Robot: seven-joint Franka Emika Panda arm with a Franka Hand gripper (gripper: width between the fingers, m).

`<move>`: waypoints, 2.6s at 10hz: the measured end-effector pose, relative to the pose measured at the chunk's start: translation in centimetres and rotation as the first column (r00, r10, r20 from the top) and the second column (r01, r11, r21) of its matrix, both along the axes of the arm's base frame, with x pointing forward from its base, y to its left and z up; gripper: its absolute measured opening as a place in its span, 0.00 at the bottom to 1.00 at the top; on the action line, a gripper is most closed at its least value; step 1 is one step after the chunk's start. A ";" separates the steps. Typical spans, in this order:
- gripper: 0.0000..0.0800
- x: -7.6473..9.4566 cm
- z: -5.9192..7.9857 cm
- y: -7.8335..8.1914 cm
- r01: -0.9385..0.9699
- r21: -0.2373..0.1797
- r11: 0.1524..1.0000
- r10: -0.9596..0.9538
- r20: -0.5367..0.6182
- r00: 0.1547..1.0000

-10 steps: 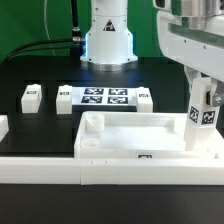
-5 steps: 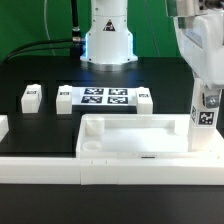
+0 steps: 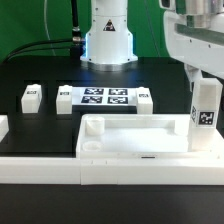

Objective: Assemble desk

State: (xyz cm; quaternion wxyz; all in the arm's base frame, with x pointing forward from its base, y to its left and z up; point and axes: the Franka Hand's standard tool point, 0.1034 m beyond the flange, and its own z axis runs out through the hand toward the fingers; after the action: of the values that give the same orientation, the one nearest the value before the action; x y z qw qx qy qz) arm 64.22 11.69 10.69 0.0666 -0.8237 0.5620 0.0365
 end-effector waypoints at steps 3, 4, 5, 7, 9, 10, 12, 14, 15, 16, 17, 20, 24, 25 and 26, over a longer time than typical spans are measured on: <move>0.81 0.0 -0.1 -0.2 -0.253 -0.019 0.967 0.254 0.032 0.967; 0.81 0.0 -0.1 -0.4 -0.387 -0.046 0.921 0.388 0.043 0.920; 0.81 0.1 0.0 -0.6 -0.481 -0.062 0.875 0.484 0.051 0.874; 0.81 0.5 0.5 -0.5 -0.670 -0.113 0.734 0.678 0.052 0.733; 0.81 0.5 0.5 -0.3 -0.775 -0.133 0.618 0.785 0.049 0.617; 0.81 0.5 0.5 -0.4 -0.814 -0.137 0.564 0.825 0.050 0.563; 0.81 0.5 0.4 -0.5 -0.882 -0.147 0.448 0.893 0.043 0.447; 0.81 0.2 0.2 -0.4 -0.903 -0.153 0.401 0.916 0.027 0.401; 0.81 0.0 0.2 -0.4 -0.901 -0.150 0.406 0.913 0.027 0.407; 0.81 -0.2 0.2 -0.4 -0.900 -0.148 0.411 0.911 0.026 0.412; 0.81 -0.3 0.2 -0.4 -0.900 -0.148 0.410 0.911 0.026 0.411; 0.81 -0.3 0.1 -0.6 -0.901 -0.147 0.409 0.912 0.025 0.410; 0.36 -0.3 0.0 -0.5 -0.904 -0.146 0.402 0.915 0.024 0.403; 0.36 -0.3 0.0 -0.5 -0.898 -0.145 0.416 0.909 0.024 0.417; 0.36 -0.3 0.0 -0.5 -0.892 -0.144 0.428 0.903 0.024 0.430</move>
Offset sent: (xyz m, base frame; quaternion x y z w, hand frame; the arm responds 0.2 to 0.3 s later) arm 0.0027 -0.0136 0.0019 -0.0410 0.0507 -0.3415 0.9376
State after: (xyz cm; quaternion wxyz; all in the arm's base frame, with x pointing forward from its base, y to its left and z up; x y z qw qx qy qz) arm 63.88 11.15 10.66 0.0189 -0.9992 0.0348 -0.0047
